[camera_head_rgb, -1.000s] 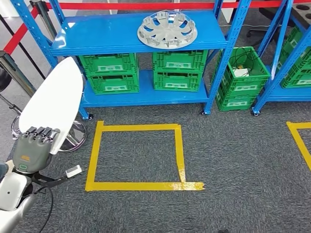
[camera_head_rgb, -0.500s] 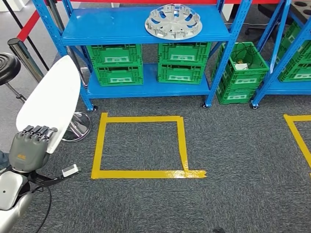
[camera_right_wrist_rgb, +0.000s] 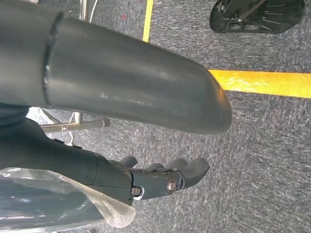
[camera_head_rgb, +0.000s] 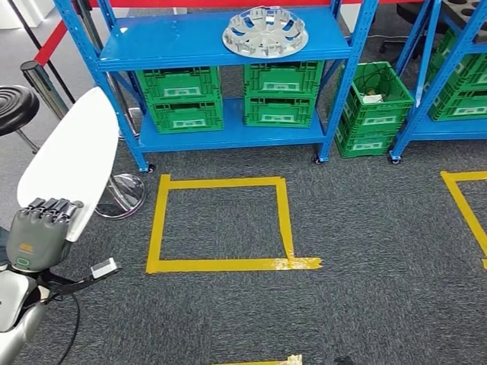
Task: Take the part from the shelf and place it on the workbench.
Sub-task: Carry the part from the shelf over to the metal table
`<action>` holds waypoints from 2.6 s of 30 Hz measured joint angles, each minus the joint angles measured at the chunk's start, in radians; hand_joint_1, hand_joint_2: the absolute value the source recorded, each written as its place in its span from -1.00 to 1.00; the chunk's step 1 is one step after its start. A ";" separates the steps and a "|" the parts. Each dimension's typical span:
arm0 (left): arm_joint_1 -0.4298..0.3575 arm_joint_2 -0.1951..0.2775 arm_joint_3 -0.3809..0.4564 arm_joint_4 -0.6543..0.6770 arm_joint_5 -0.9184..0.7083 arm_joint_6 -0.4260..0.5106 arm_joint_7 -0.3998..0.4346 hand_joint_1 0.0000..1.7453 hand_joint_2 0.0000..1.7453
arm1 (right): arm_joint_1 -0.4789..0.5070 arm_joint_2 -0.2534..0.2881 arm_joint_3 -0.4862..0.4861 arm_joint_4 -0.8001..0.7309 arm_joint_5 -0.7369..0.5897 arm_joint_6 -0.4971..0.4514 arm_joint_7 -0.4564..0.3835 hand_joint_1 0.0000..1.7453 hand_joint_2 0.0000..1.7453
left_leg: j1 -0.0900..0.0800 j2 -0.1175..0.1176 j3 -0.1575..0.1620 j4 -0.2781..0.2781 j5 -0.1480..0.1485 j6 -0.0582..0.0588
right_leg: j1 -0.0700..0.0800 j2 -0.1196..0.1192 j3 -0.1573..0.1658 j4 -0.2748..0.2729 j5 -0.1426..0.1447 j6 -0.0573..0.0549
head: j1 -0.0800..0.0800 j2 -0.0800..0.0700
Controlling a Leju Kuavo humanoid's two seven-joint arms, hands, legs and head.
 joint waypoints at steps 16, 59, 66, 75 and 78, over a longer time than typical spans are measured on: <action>0.009 -0.007 0.022 0.000 0.002 0.001 -0.015 1.00 1.00 | 0.001 0.001 0.000 -0.003 -0.001 0.002 0.002 -1.00 -1.00 | -0.005 0.000 -0.020 -0.073 0.052 0.049 | -0.006 0.009 -0.020 0.060 -0.030 0.045 | 0.004 0.000; 0.003 0.040 0.021 0.008 0.029 0.001 -0.007 1.00 1.00 | 0.013 0.000 0.000 -0.004 0.009 0.000 0.023 -1.00 -1.00 | 0.008 0.004 -0.064 -0.092 0.105 0.048 | -0.022 0.010 -0.093 0.199 -0.094 0.074 | 0.009 0.000; 0.003 0.046 0.019 0.008 0.031 0.003 -0.012 1.00 1.00 | 0.012 0.000 0.000 -0.004 0.009 0.000 0.027 -1.00 -1.00 | 0.015 -0.002 -0.080 -0.070 0.112 0.001 | -0.022 0.021 -0.014 0.034 -0.027 0.032 | 0.004 0.000; 0.003 0.048 0.010 0.008 0.031 0.003 -0.014 1.00 1.00 | 0.014 0.000 0.000 -0.004 0.009 0.000 0.030 -1.00 -1.00 | 0.002 -0.001 -0.088 0.117 -0.019 0.023 | 0.000 0.014 -0.042 0.034 0.007 0.002 | 0.000 0.000; -0.002 0.052 0.009 0.008 0.033 0.004 -0.015 1.00 1.00 | 0.013 0.001 0.000 -0.005 0.010 0.002 0.030 -1.00 -1.00 | -0.011 0.000 0.004 -0.045 0.015 0.042 | 0.006 0.014 -0.048 0.036 0.010 0.006 | 0.003 0.000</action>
